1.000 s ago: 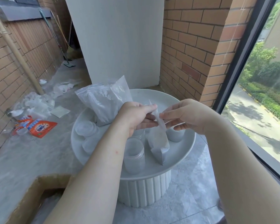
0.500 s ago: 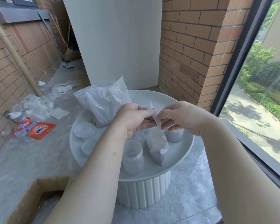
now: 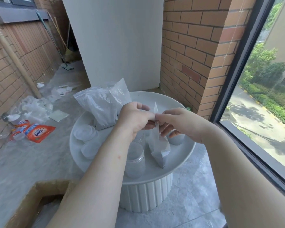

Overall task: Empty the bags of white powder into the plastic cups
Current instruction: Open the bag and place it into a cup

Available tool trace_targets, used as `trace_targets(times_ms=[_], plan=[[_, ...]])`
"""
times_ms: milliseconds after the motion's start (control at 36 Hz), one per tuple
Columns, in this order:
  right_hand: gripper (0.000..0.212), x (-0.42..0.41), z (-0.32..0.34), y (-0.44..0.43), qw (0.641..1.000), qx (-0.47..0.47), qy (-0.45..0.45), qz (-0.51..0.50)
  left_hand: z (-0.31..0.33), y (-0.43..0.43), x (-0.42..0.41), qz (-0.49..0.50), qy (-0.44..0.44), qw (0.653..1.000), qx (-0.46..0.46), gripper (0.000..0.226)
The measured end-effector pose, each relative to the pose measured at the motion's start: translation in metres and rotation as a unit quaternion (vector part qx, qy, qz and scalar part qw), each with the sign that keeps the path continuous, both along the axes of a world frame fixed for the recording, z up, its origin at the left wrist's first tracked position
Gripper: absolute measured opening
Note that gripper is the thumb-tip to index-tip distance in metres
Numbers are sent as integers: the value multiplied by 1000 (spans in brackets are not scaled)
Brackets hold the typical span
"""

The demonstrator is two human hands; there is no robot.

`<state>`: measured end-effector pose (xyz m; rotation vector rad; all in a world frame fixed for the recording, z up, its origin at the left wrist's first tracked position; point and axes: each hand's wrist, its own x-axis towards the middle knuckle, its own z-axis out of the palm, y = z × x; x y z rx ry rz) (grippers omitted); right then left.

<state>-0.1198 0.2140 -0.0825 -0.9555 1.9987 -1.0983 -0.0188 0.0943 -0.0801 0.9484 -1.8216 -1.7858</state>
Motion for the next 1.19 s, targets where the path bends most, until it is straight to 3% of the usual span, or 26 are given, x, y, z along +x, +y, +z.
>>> trace_targets(times_ms=[194, 389, 528, 750, 1000, 1194], plan=[[23, 1, 0, 3, 997, 12, 73, 5, 0, 2, 1, -19, 6, 1000, 21, 35], [29, 6, 0, -2, 993, 20, 119, 12, 0, 2, 2, -7, -12, 1000, -17, 33], [22, 4, 2, -2, 997, 13, 75, 16, 3, 2, 3, -11, -10, 1000, 2, 35], [22, 2, 2, -5, 996, 30, 77, 17, 1, 3, -1, -10, -19, 1000, 1, 33], [33, 0, -3, -6, 999, -22, 49, -2, 0, 3, -3, 20, 8, 999, -41, 33], [30, 1, -12, -11, 998, -44, 30, -35, -2, 3, -3, 44, 29, 998, -19, 33]])
